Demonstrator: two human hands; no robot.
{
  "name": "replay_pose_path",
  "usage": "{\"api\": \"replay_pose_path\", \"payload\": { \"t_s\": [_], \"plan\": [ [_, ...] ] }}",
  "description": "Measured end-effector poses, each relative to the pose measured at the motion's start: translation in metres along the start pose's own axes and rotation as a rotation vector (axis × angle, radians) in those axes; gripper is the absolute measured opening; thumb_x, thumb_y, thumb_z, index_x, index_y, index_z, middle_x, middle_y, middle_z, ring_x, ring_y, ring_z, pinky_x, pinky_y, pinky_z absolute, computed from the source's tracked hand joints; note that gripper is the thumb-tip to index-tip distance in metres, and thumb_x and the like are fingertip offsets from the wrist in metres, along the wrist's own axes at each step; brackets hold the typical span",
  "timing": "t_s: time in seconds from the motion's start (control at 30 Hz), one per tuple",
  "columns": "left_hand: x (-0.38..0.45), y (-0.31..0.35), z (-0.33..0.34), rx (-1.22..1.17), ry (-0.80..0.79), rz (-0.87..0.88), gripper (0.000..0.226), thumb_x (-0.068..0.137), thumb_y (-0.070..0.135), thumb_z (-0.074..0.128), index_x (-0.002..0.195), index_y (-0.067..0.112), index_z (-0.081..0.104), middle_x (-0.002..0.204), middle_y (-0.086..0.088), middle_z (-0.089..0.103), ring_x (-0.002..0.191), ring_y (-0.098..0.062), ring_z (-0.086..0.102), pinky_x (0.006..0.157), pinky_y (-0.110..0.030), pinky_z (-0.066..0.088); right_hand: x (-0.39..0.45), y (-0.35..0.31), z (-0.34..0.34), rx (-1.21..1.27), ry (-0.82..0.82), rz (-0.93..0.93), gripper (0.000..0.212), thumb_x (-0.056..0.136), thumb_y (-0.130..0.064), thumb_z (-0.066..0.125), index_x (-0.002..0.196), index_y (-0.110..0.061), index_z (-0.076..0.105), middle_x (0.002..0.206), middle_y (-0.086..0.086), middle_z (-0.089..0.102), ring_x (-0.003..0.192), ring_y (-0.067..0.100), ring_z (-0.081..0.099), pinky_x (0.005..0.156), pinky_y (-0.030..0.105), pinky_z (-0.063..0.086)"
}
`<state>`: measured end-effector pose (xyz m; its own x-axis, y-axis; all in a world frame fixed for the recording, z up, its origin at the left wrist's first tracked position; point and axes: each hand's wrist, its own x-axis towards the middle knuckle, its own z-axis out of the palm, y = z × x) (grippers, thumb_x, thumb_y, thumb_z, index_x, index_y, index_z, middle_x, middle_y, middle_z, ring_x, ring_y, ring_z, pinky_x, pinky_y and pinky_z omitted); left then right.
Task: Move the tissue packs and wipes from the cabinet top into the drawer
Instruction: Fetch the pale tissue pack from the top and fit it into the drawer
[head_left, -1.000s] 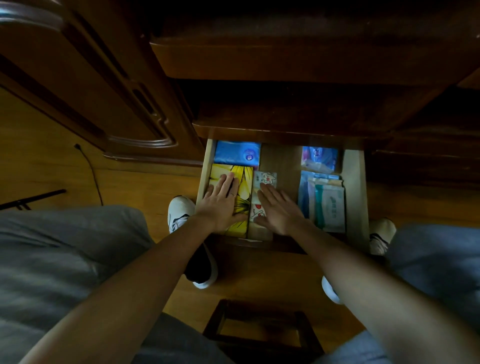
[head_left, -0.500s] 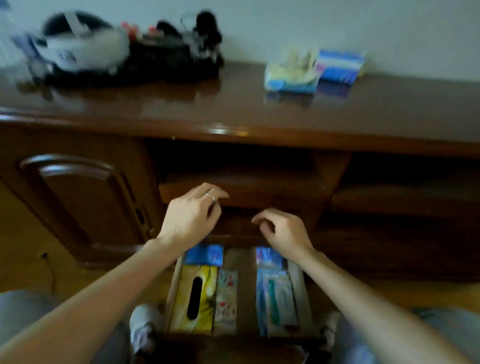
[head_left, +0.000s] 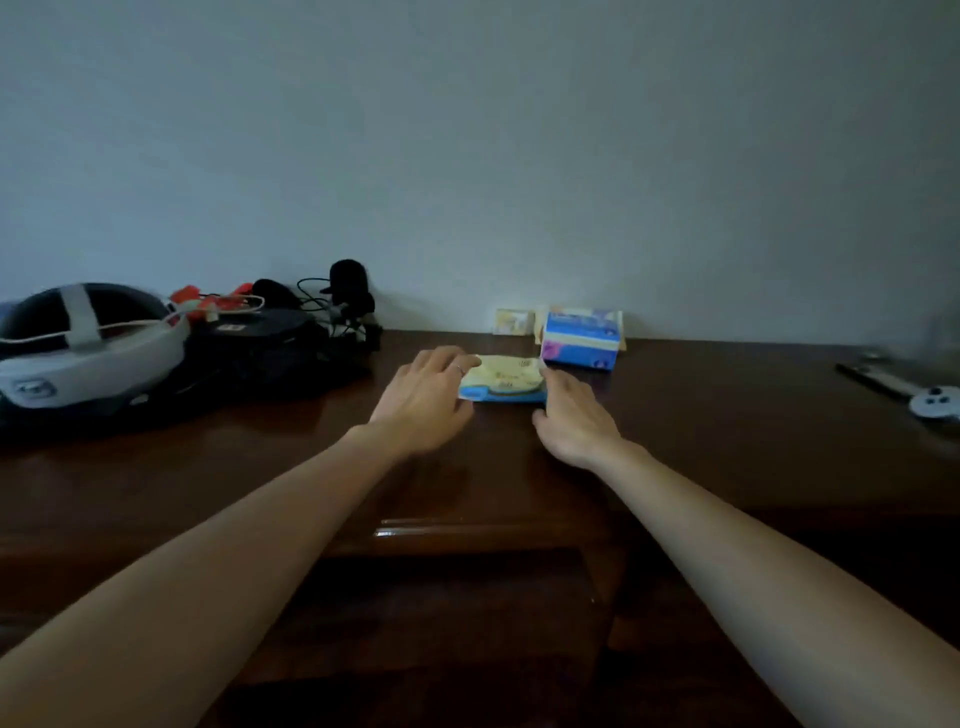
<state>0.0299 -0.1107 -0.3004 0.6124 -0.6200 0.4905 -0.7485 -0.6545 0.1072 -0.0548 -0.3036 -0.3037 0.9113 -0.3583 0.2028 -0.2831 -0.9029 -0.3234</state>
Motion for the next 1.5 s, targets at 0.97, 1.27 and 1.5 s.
{"api": "replay_pose_path", "payload": {
  "t_s": [0.97, 1.27, 1.5],
  "plan": [
    [0.178, -0.107, 0.142, 0.127, -0.23, -0.259, 0.067, 0.096, 0.063, 0.028, 0.152, 0.028, 0.031, 0.156, -0.003, 0.033, 0.144, -0.028, 0.024, 0.113, -0.059, 0.025, 0.306, 0.082, 0.027, -0.585, 0.136, -0.057, 0.052, 0.098, -0.029, 0.052, 0.149, -0.024, 0.042, 0.149, 0.008, 0.05, 0.136, 0.03, 0.045, 0.112, 0.051, 0.034],
    [0.18, -0.111, 0.146, 0.123, -0.217, -0.255, 0.068, 0.094, 0.062, 0.028, 0.152, 0.027, 0.032, 0.157, -0.002, 0.032, 0.145, -0.026, 0.023, 0.112, -0.056, 0.024, 0.329, 0.045, 0.066, -0.279, -0.032, 0.172, 0.064, 0.099, -0.06, 0.036, 0.153, -0.028, 0.021, 0.147, 0.024, 0.045, 0.136, 0.041, 0.043, 0.109, 0.055, 0.032],
    [0.177, -0.11, 0.144, 0.114, -0.201, -0.244, 0.067, 0.094, 0.062, 0.03, 0.152, 0.028, 0.033, 0.155, -0.002, 0.035, 0.143, -0.027, 0.025, 0.111, -0.056, 0.025, 0.308, 0.044, 0.056, -0.47, -0.021, 0.009, 0.046, 0.105, -0.05, 0.027, 0.14, -0.026, 0.045, 0.143, 0.015, 0.052, 0.132, 0.036, 0.047, 0.111, 0.056, 0.028]
  ]
}}
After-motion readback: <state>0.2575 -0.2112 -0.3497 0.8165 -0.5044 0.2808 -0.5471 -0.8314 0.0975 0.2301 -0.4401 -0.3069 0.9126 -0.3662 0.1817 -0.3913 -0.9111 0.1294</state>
